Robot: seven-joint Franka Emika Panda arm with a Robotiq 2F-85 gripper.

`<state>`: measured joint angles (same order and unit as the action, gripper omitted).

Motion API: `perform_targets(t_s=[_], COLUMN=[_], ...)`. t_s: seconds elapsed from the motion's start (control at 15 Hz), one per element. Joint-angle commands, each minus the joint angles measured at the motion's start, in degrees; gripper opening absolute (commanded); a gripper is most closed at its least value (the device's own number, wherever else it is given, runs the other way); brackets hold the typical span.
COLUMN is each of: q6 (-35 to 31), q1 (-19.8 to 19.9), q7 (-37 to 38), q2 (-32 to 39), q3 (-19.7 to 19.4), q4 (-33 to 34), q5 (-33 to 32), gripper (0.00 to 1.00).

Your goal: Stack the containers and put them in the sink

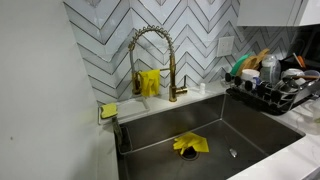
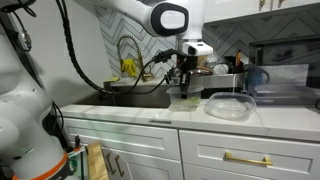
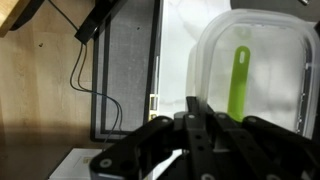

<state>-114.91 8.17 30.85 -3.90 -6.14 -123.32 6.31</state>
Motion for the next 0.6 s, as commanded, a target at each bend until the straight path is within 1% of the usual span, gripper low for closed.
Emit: perform_targets(t_s=[0.0, 0.07, 0.2, 0.33, 0.53], q6=[2.47, 1.32, -0.95, -4.70, -12.16], q1=[0.24, 0.65, 1.71, 2.80, 4.01], q7=[-1.44, -2.11, -1.14, -0.84, -0.24], q2=[-6.59, -7.69, -8.69, -8.22, -5.73], q3=[-0.32, -0.59, -1.06, -1.86, -3.01], q4=[0.05, 0.19, 1.05, 1.48, 1.39], q5=[-0.13, 0.08, -0.22, 0.64, 1.61], gripper=[0.01, 0.01, 0.01, 0.01, 0.01])
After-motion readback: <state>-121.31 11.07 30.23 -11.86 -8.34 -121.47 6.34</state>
